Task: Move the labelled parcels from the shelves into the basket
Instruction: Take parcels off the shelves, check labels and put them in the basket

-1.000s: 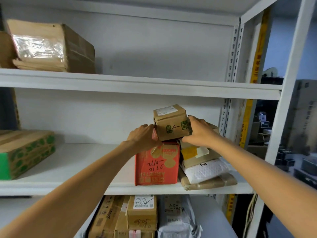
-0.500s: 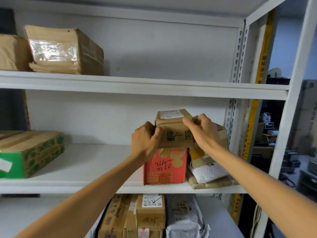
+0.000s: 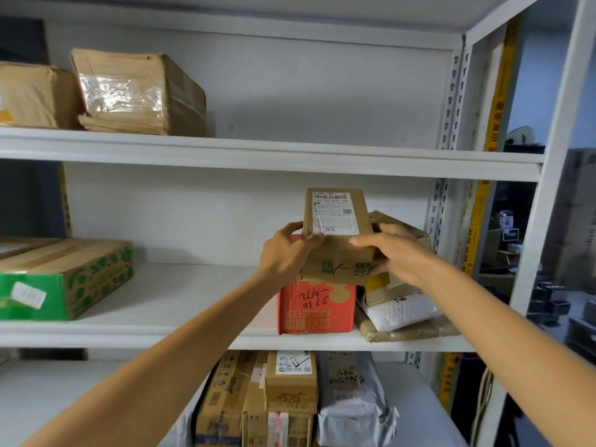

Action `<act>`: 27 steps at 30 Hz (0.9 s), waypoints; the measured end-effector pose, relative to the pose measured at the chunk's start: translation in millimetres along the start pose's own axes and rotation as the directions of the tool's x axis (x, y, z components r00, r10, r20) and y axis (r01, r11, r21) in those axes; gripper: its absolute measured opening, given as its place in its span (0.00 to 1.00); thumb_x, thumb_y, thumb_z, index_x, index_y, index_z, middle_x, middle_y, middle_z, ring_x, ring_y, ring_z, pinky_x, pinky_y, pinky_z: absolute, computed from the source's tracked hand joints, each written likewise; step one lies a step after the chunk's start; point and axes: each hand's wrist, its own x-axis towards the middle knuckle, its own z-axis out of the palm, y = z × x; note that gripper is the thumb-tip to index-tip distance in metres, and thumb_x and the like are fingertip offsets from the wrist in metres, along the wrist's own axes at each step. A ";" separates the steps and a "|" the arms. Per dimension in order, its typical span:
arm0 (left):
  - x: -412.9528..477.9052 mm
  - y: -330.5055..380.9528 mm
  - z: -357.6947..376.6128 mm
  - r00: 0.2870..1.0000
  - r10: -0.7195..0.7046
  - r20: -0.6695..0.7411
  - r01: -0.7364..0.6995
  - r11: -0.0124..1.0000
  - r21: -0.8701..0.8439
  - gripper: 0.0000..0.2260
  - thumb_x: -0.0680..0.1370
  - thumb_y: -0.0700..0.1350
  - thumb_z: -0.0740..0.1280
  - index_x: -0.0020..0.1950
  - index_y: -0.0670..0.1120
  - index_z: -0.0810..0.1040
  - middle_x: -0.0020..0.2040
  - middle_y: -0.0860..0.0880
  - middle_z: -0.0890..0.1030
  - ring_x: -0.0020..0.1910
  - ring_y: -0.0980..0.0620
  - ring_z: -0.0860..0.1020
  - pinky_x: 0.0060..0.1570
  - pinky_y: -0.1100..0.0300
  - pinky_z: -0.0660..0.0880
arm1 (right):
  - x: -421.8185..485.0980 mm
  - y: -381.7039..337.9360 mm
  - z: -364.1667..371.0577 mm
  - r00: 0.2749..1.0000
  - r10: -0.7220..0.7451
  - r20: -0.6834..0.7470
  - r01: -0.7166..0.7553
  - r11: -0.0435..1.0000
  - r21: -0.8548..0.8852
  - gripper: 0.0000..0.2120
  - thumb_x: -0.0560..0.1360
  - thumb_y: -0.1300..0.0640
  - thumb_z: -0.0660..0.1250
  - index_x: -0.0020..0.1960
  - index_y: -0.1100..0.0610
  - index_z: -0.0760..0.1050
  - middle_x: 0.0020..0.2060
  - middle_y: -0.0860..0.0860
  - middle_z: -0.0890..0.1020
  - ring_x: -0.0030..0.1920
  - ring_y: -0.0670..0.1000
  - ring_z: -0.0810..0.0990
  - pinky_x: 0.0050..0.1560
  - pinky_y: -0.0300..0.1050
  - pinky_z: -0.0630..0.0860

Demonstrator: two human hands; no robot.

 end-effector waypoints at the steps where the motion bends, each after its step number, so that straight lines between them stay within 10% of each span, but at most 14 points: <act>1: -0.7 -1.8 0.6 1.000 0.013 -0.011 -0.013 1.000 0.009 0.33 0.63 0.61 0.68 0.68 0.55 0.73 0.55 0.46 0.82 0.49 0.45 0.82 0.49 0.46 0.80 | -0.9 2.5 -1.8 1.000 0.005 0.008 -0.005 1.000 0.012 0.16 0.72 0.64 0.72 0.55 0.57 0.70 0.51 0.55 0.81 0.48 0.54 0.82 0.43 0.54 0.82; 6: -6.5 -7.7 2.3 0.997 0.001 0.081 -0.001 1.000 -0.009 0.41 0.60 0.57 0.74 0.72 0.54 0.68 0.55 0.47 0.82 0.50 0.47 0.82 0.52 0.47 0.80 | -1.4 17.6 -3.9 0.998 -0.056 -0.017 0.055 0.998 -0.009 0.21 0.68 0.71 0.72 0.51 0.55 0.67 0.46 0.49 0.79 0.46 0.48 0.78 0.42 0.44 0.77; 12: -8.0 -11.0 3.2 0.982 -0.066 0.175 0.103 0.973 -0.209 0.42 0.57 0.43 0.76 0.71 0.53 0.70 0.60 0.44 0.79 0.53 0.42 0.81 0.51 0.44 0.80 | 9.6 36.0 8.9 0.968 -0.186 -0.169 0.163 0.976 -0.143 0.23 0.72 0.44 0.72 0.63 0.54 0.75 0.57 0.49 0.82 0.55 0.50 0.80 0.57 0.48 0.76; 15: -18.3 -8.5 6.9 0.990 -0.078 0.116 0.103 0.967 -0.232 0.40 0.59 0.43 0.75 0.69 0.52 0.66 0.57 0.43 0.80 0.51 0.41 0.81 0.49 0.43 0.80 | 2.0 42.9 8.0 0.956 -0.269 -0.121 0.246 0.954 -0.171 0.22 0.73 0.48 0.73 0.64 0.54 0.75 0.57 0.47 0.81 0.56 0.49 0.80 0.58 0.47 0.76; 23: -52.6 -43.4 -29.6 0.983 0.183 -0.020 -0.183 0.957 -0.224 0.32 0.66 0.25 0.72 0.62 0.50 0.69 0.51 0.52 0.80 0.53 0.48 0.80 0.45 0.52 0.82 | -52.7 27.7 56.3 0.823 -0.554 -0.126 0.477 0.794 -0.377 0.21 0.69 0.60 0.76 0.56 0.51 0.70 0.50 0.39 0.77 0.48 0.28 0.72 0.43 0.19 0.68; 27: -59.0 -45.8 -89.0 0.951 0.296 -0.091 -0.310 0.912 -0.269 0.35 0.67 0.23 0.69 0.63 0.54 0.66 0.49 0.52 0.79 0.49 0.51 0.80 0.41 0.54 0.81 | -70.2 7.8 116.1 0.789 -0.579 -0.207 0.490 0.796 -0.355 0.27 0.66 0.61 0.79 0.57 0.53 0.67 0.49 0.40 0.75 0.49 0.32 0.75 0.43 0.21 0.69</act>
